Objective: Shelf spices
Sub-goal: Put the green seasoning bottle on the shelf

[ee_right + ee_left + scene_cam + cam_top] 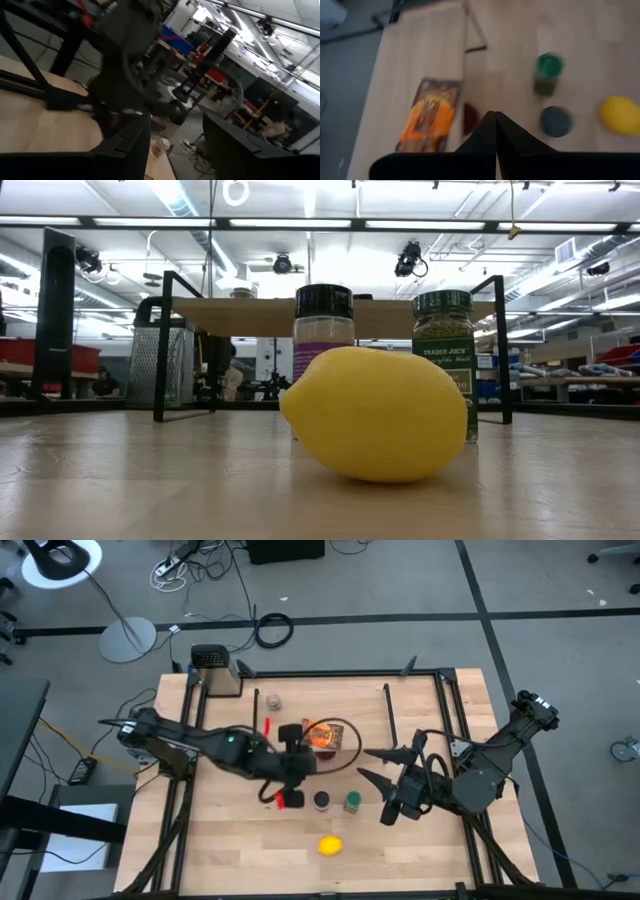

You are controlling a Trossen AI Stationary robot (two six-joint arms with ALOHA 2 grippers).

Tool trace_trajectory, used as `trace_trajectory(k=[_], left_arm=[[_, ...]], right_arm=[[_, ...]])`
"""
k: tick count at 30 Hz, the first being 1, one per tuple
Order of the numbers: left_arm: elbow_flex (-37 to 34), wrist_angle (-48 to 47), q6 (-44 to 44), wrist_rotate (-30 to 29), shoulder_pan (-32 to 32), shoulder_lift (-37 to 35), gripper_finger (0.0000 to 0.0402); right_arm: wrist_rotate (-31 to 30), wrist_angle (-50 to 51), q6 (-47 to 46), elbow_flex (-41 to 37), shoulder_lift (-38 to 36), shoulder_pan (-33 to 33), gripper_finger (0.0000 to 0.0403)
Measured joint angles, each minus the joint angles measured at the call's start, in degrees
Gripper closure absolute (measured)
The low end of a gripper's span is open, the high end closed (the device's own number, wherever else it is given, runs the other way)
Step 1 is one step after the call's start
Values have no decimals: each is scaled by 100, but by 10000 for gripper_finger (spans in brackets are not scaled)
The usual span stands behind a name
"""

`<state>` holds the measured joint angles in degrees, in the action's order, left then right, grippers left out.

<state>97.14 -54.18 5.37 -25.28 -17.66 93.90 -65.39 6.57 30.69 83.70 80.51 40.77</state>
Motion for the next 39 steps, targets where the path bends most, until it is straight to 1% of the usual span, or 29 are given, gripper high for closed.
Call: trace_trajectory(k=[6,9,11,16,21,25,30,32,34,36,39], left_arm=[[-18,291,-116,245,-482,-48,400],[-396,995,-101,249,-617,-66,401],[-766,1412,-15,267,-704,-103,401],[-1971,3024,543,295,-764,-201,401],[-3240,4397,1447,325,-764,-260,401],[-3906,5485,1943,287,-844,-268,401],[-4177,6385,2280,350,-1109,-314,400],[-4188,6686,2320,339,-1238,-374,400],[-4187,6768,2264,278,-1393,-529,399],[-4181,6814,2124,212,-1551,-728,399],[-4183,6806,1776,-45,-1784,-1145,399]], right_arm=[[-214,4,-1,0,0,47,224],[-210,23,-120,0,0,151,224],[-209,72,-229,0,0,227,224],[-164,281,-714,0,0,487,224],[214,804,-1673,0,-2,700,224],[538,915,-2034,0,-2,790,224],[634,1155,-2843,-139,-4,824,227],[673,1177,-2969,-274,-2,822,227],[803,1161,-3131,-419,-2,796,227],[1087,1148,-3344,-610,-3,732,227],[1262,1172,-3416,-841,9,602,228]])
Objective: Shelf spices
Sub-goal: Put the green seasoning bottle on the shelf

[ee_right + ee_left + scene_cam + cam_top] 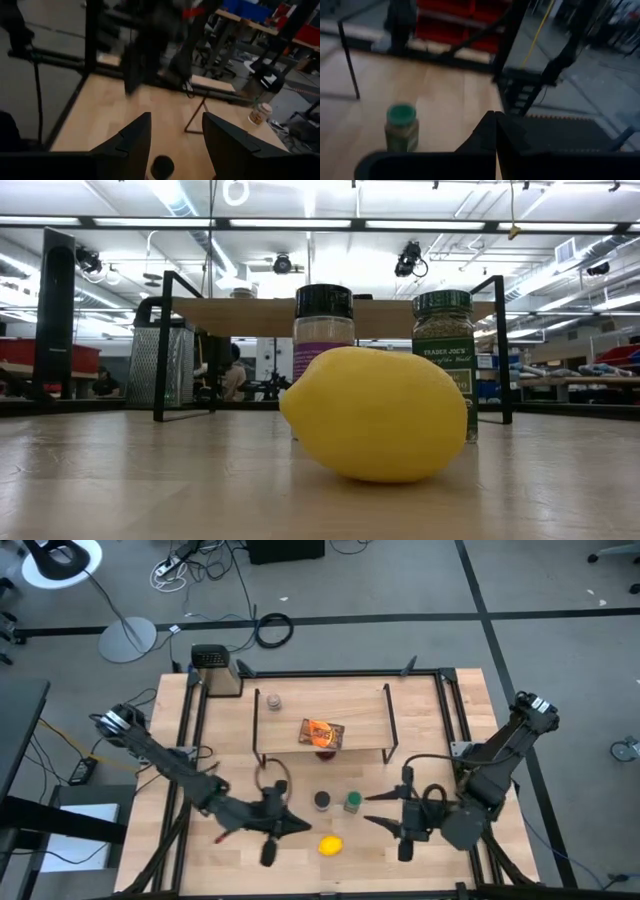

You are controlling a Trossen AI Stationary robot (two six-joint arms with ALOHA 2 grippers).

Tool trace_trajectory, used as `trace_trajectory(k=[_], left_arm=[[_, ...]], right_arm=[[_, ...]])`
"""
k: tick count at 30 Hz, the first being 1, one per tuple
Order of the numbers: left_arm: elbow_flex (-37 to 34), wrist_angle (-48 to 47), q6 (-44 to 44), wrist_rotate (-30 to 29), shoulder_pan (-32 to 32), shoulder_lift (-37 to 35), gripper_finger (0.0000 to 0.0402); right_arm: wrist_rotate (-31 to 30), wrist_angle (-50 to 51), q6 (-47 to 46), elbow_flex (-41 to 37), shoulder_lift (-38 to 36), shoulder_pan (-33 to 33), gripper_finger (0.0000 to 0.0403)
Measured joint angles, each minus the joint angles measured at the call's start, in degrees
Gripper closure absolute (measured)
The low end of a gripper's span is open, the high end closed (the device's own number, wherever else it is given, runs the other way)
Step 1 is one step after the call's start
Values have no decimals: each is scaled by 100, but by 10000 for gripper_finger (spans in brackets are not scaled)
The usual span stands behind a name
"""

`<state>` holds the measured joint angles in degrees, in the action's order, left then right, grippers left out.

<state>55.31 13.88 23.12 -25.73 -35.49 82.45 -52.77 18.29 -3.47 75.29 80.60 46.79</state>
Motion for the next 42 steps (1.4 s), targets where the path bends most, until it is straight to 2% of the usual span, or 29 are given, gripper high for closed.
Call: trace_trajectory(k=[6,11,14,18,23,28,35,39,42], left_arm=[[5,-297,-771,-785,-543,-968,399],[7,-1000,-821,-1832,-1083,-1547,398],[7,-1080,-809,-2324,-1466,-1721,398],[7,-699,-1023,-2769,-1923,-1772,398],[7,-292,-1456,-3193,-2396,-1772,398],[7,-291,-1543,-3720,-2698,-1768,398],[7,-283,-1558,-3939,-2850,-1768,398],[7,-286,-1562,-3975,-2860,-1768,398],[7,-294,-1562,-4017,-2864,-1768,398]], right_arm=[[275,-17,-21,-301,-8,-486,226],[1266,-5,-722,-688,-9,-922,215],[1339,-23,-1104,-986,-9,-1043,202],[1265,-21,-1488,-1213,-7,-1098,171],[1161,-34,-1532,-1250,-7,-1094,124],[1159,99,-1883,-1403,245,-1048,94],[1612,102,-2036,-1528,767,-1371,77],[2101,235,-2485,-1528,844,-1574,76],[2254,486,-2904,-1526,844,-1658,79]])
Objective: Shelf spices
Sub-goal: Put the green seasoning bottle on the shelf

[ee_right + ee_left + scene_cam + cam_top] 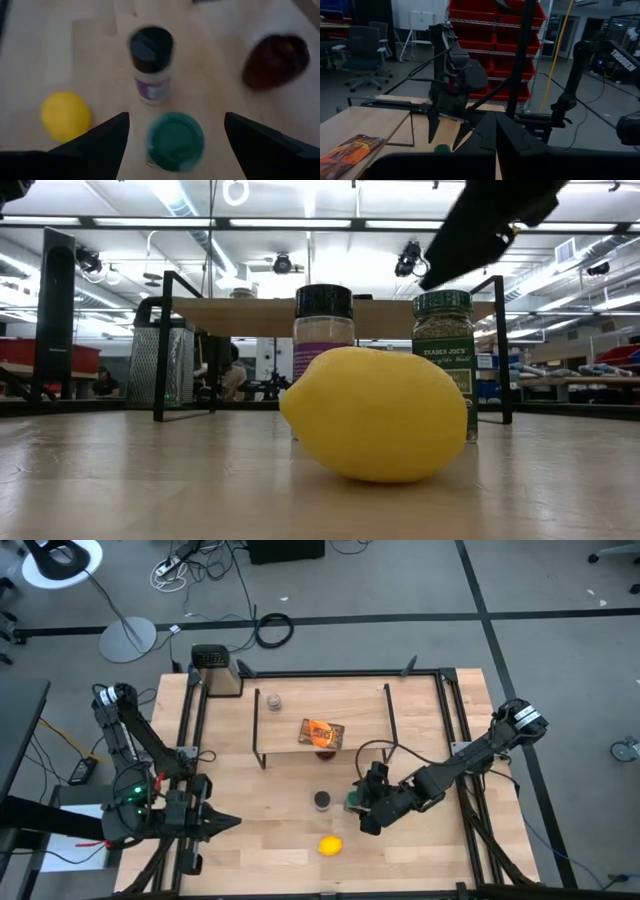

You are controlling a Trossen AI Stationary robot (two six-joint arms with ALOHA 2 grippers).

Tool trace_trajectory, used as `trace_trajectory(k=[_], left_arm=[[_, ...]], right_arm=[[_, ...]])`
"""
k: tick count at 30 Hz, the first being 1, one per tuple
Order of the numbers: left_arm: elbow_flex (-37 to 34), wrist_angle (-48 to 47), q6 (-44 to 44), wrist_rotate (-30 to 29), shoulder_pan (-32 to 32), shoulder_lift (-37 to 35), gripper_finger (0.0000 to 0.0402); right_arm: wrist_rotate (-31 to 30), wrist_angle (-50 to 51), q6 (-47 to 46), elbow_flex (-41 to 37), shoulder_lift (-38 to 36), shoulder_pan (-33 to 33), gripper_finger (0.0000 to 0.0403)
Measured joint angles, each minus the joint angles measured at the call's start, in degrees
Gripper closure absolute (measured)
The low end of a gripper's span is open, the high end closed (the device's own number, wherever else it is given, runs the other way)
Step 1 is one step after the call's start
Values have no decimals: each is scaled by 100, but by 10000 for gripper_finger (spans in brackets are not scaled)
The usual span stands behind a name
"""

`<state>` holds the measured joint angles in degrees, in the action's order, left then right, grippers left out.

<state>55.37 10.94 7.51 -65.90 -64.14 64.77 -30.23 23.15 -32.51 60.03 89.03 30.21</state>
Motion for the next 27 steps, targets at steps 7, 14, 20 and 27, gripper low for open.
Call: trace_trajectory(k=[7,14,20,27], left_arm=[[0,-4,0,-3,-2,1,398],[0,-14,-22,-1,-2,4,398],[0,-14,-129,2,0,4,398],[0,-15,-129,10,-2,9,398]], right_arm=[[276,343,-502,-60,0,-59,82],[364,359,-549,-61,0,-104,82],[666,263,-542,-61,128,-143,83],[935,199,-514,-29,477,-354,83]])
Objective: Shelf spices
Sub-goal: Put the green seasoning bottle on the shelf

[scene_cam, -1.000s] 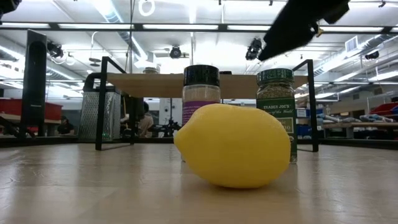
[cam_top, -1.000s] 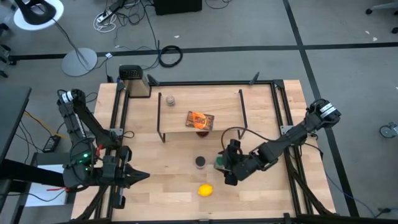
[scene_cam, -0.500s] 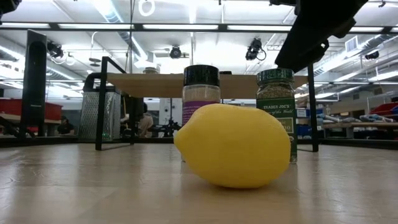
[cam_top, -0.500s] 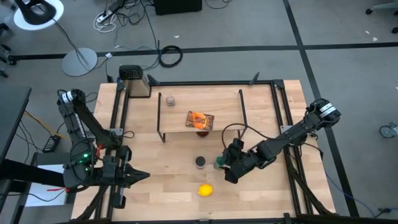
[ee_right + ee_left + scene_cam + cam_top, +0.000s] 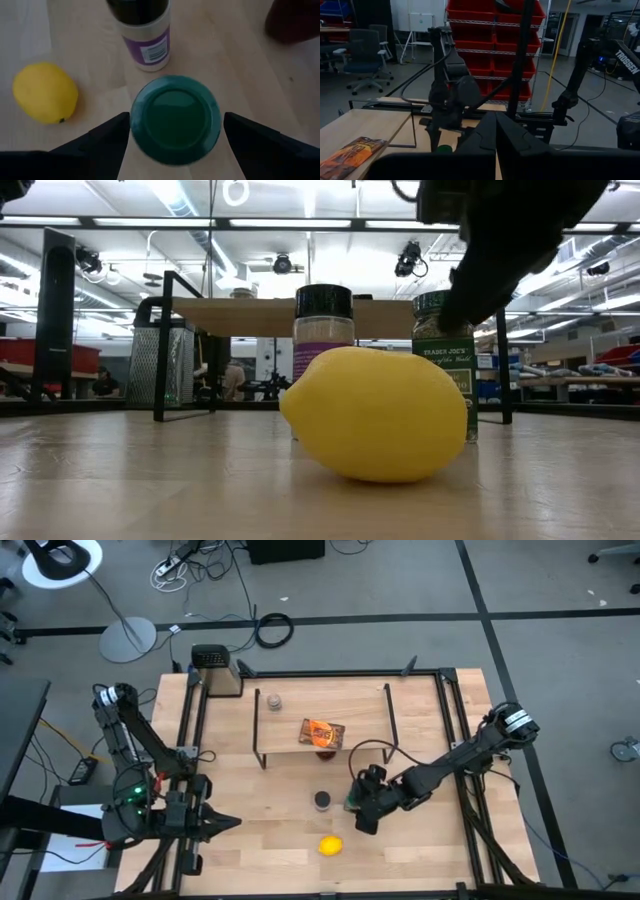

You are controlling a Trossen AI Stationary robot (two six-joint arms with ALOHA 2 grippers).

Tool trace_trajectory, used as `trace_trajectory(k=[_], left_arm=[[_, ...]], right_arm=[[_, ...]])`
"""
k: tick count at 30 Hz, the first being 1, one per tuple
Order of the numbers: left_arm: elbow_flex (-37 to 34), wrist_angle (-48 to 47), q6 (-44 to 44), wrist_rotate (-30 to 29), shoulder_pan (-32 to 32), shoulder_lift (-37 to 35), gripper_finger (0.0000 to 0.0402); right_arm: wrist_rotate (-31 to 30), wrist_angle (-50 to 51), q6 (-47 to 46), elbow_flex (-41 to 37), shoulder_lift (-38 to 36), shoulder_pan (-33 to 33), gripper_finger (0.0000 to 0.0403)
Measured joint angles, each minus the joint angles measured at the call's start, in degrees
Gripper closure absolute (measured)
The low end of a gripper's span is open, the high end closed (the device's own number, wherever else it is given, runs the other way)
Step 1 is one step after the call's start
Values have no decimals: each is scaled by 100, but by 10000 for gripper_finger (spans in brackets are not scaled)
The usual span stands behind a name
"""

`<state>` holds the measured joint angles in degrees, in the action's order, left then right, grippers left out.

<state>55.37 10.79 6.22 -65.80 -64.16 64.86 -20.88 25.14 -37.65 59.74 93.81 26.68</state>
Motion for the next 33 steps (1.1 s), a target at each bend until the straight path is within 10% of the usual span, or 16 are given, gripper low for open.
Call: trace_trajectory(k=[9,15,24,33], left_arm=[[0,-18,-3,2,0,0,398],[0,-15,-2,2,0,0,398],[0,-37,-2,0,0,0,398],[0,-47,-4,-4,1,0,398]], right_arm=[[569,-114,3,12,21,-207,115],[880,-199,30,16,21,-317,209],[1102,-48,395,404,28,-299,209],[-413,887,1732,1950,28,205,209]])
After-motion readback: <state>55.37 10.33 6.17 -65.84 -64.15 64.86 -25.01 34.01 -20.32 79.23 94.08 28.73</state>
